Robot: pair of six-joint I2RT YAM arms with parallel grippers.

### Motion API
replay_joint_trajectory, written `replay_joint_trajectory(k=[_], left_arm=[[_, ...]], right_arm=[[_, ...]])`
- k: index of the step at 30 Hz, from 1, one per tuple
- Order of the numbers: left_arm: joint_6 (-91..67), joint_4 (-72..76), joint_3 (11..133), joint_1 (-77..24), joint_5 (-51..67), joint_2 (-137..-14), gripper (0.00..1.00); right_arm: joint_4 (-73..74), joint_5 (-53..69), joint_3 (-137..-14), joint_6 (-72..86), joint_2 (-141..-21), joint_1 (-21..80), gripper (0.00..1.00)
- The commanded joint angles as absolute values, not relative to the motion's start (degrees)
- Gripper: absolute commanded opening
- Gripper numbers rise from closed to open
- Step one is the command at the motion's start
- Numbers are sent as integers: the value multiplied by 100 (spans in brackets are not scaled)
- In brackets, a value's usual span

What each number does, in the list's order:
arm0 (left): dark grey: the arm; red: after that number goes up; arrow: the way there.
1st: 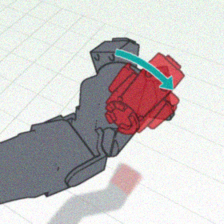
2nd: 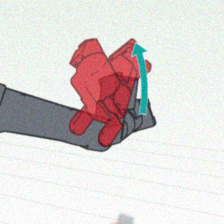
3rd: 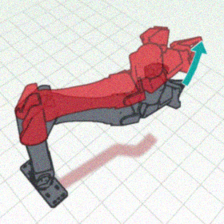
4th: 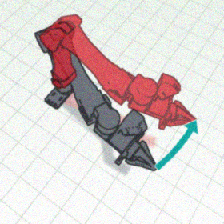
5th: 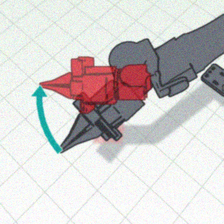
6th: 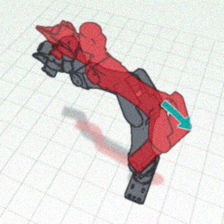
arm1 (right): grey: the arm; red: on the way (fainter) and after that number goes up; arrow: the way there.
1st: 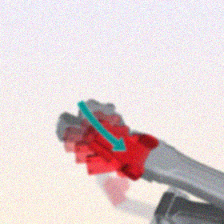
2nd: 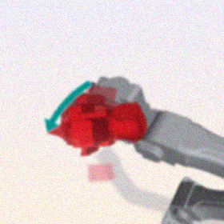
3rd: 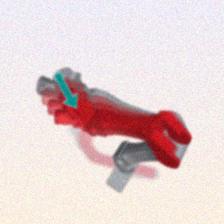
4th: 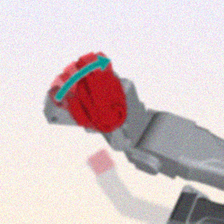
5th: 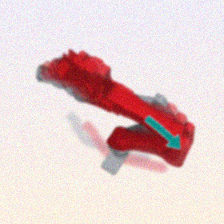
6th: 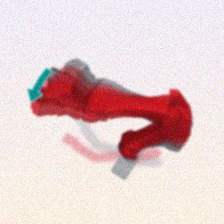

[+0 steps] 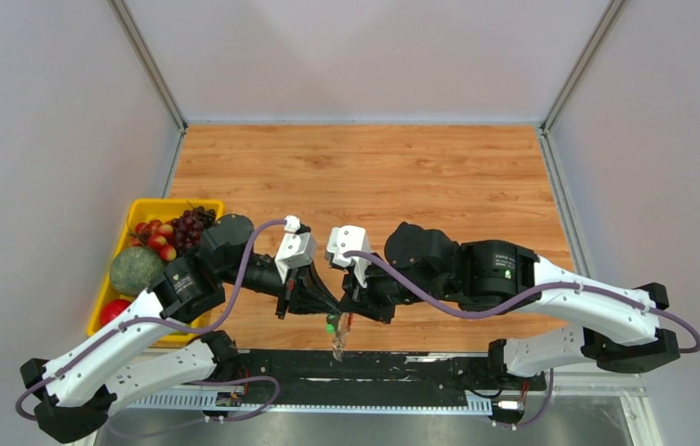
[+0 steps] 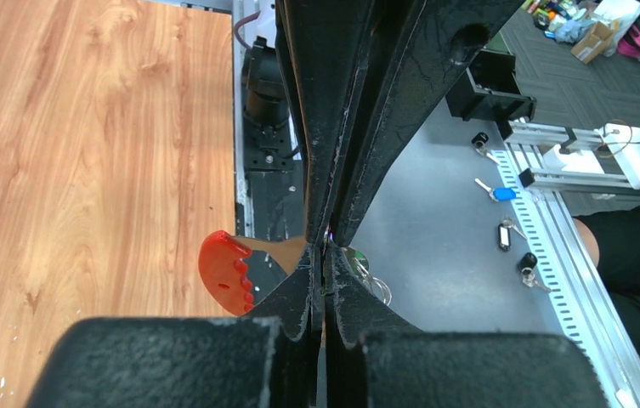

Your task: Put the keys on the keyring

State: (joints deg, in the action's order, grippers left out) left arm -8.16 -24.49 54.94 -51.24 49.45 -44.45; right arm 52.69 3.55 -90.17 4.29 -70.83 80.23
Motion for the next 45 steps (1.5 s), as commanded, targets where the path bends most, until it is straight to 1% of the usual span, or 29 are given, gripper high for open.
replay_joint_trajectory(k=[1,2,3,9,15,17,18,19,20,21,22,24,26,40,44,45], left_arm=[[-686,-2154,5678,-5131,5047,-4351,0],[-686,-2153,5678,-5132,5045,-4353,0],[-686,-2153,5684,-5133,5045,-4352,0],[-668,-2148,5685,-5130,5032,-4302,0],[-763,-1994,5649,-5133,4993,-4214,0],[-828,-1854,5605,-5128,5008,-4144,6],[-877,-1767,5567,-5131,5004,-4079,12],[-900,-1718,5552,-5132,5002,-4048,14],[-939,-1642,5523,-5133,5001,-3998,21],[-953,-1584,5513,-5128,4986,-3959,25],[-996,-1552,5498,-5131,4976,-3944,31],[-1057,-1462,5473,-5133,4955,-3908,36],[-1130,-1359,5457,-5133,4923,-3895,38],[-1302,-1232,5562,-5128,4605,-4350,40],[-1301,-1272,5599,-5131,4617,-4427,38],[-1301,-1278,5610,-5132,4620,-4442,36]], right_arm=[[5303,461,-9236,462,-7124,8060,7],[5304,454,-9231,458,-7120,8061,5],[5308,449,-9244,457,-7119,8060,0],[5255,523,-9134,418,-7071,8060,0],[4885,358,-8832,413,-6806,8061,0],[4732,256,-8706,405,-6640,8060,0],[4670,212,-8651,404,-6578,8060,0],[4607,171,-8602,404,-6527,8060,0],[4549,136,-8558,415,-6474,8060,0],[4496,107,-8523,407,-6435,8062,0],[4445,76,-8492,409,-6392,8055,0],[4386,59,-8460,407,-6329,8060,0],[4349,52,-8439,397,-6268,8060,0],[4233,38,-8307,353,-5999,8060,0],[4230,31,-8311,330,-5970,8062,0],[4232,27,-8313,320,-5970,8062,0]])
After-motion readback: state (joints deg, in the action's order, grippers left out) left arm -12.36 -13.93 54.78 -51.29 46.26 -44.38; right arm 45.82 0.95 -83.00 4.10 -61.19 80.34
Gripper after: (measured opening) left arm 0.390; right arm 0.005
